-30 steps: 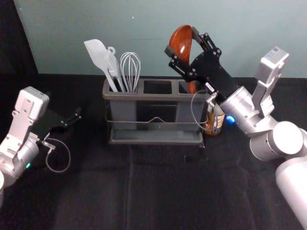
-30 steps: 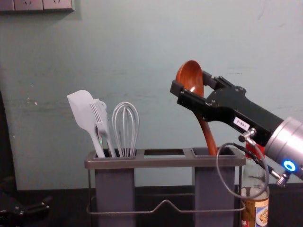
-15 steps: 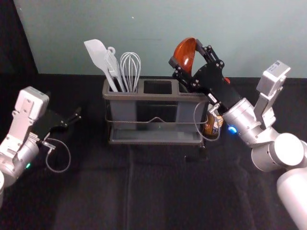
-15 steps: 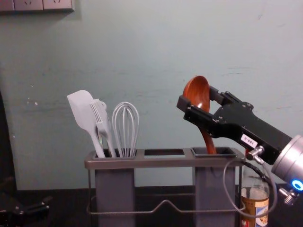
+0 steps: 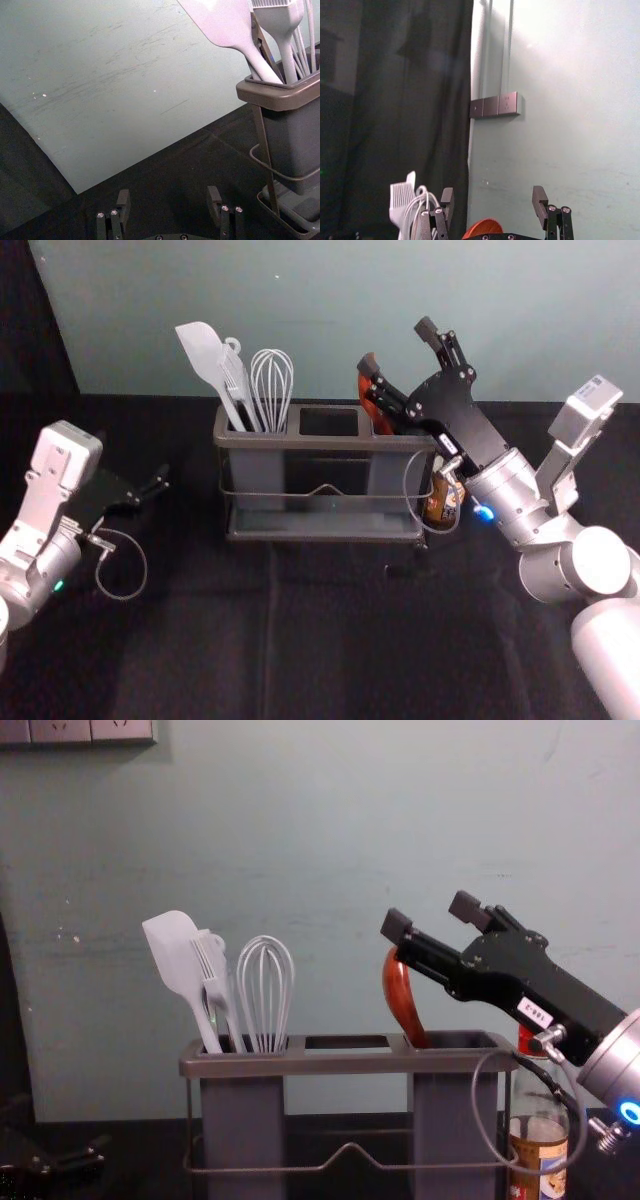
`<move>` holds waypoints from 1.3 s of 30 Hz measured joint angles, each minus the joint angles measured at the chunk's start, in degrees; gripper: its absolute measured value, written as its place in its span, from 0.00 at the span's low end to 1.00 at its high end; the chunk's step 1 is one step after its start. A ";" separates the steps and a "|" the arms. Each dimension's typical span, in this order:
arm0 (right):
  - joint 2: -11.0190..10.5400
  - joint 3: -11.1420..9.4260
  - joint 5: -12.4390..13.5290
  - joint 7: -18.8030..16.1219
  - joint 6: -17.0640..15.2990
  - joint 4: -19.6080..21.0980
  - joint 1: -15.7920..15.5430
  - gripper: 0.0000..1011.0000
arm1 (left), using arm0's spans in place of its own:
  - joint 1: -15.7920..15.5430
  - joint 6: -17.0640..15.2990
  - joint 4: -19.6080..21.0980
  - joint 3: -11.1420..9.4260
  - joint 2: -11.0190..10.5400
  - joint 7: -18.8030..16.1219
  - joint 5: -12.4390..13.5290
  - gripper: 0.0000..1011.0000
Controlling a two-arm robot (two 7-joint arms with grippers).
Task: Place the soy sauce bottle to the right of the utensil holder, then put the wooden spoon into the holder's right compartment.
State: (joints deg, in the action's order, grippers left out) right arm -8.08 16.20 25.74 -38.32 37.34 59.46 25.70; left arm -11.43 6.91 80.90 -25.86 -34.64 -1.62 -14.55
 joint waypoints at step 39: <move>-0.03 -18.05 -19.79 23.30 -2.12 15.05 -10.43 0.99 | 0.00 0.00 0.00 0.00 0.00 0.00 0.00 0.99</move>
State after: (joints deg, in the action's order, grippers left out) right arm -8.10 -1.85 5.95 -15.02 35.22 74.52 15.26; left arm -11.43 6.91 80.90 -25.86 -34.65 -1.62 -14.55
